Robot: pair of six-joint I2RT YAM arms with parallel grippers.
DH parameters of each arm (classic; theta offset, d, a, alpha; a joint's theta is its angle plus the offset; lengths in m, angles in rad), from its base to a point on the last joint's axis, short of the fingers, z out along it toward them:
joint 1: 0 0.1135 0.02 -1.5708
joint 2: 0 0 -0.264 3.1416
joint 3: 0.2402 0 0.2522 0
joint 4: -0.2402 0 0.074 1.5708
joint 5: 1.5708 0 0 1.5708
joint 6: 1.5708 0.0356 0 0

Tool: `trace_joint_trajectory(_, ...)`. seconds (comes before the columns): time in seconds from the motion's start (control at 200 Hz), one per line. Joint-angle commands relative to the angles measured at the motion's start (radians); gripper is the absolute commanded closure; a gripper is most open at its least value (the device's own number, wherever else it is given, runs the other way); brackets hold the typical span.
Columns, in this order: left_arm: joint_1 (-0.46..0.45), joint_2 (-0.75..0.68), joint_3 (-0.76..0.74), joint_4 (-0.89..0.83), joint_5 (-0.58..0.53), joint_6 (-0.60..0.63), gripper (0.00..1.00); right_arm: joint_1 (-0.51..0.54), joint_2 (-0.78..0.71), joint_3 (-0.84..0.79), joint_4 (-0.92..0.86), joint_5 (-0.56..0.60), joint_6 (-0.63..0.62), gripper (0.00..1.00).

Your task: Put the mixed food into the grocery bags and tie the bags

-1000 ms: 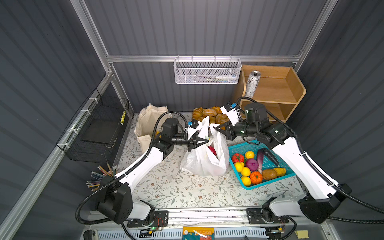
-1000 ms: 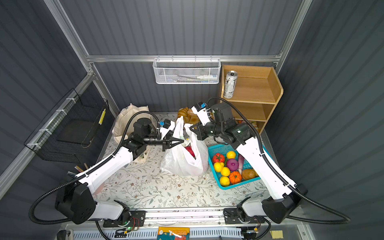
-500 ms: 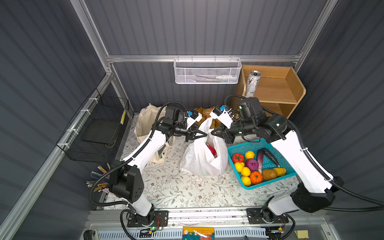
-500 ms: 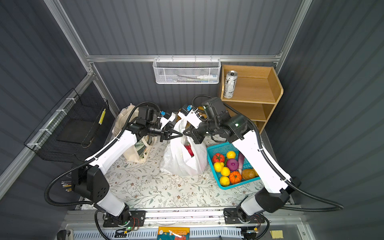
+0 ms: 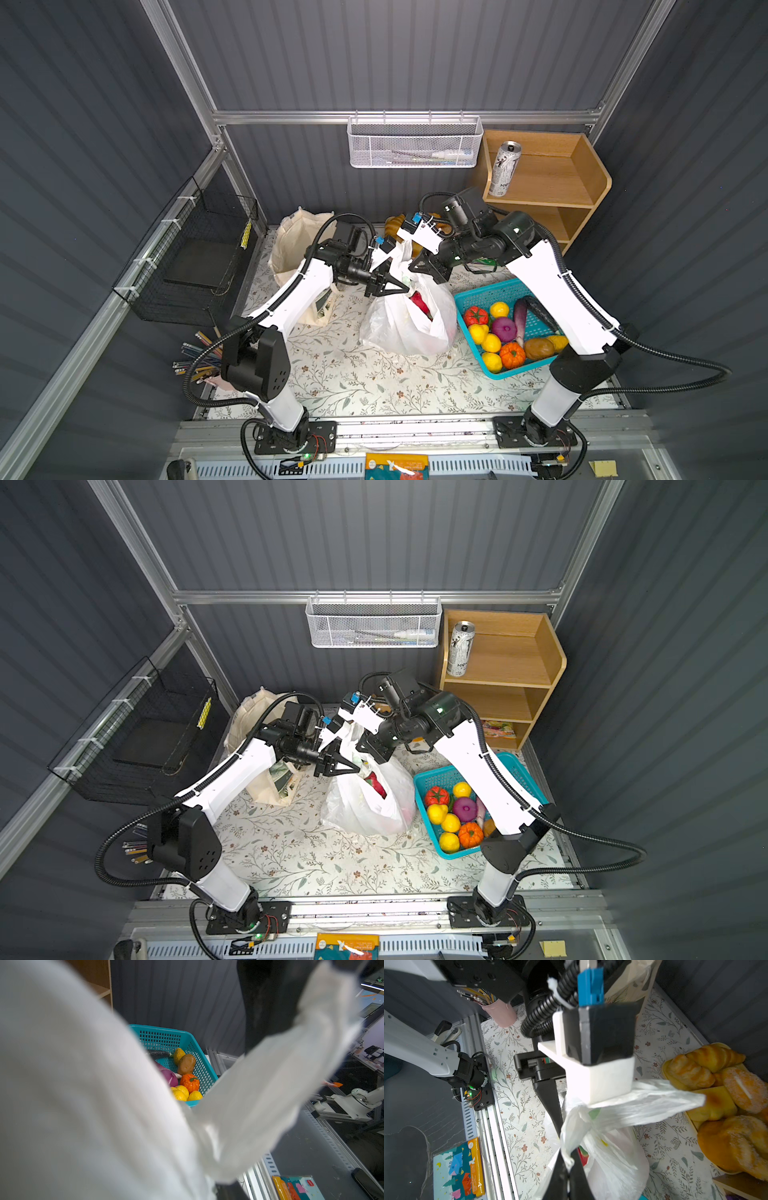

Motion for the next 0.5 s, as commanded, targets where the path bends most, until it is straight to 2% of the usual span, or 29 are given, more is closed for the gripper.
trace_joint_trajectory(0.0,0.028,-0.033,-0.008,-0.019,0.048,0.025,0.64,0.031,-0.021,-0.03,-0.012,0.007,-0.002,1.0)
trace_joint_trajectory(0.24,0.05,-0.051,-0.023,-0.051,0.098,0.063,0.62,0.041,-0.052,-0.165,0.161,-0.043,0.074,1.0)
trace_joint_trajectory(0.495,0.05,-0.082,-0.041,-0.043,0.117,0.064,0.58,0.043,-0.05,-0.196,0.276,-0.097,0.142,1.0)
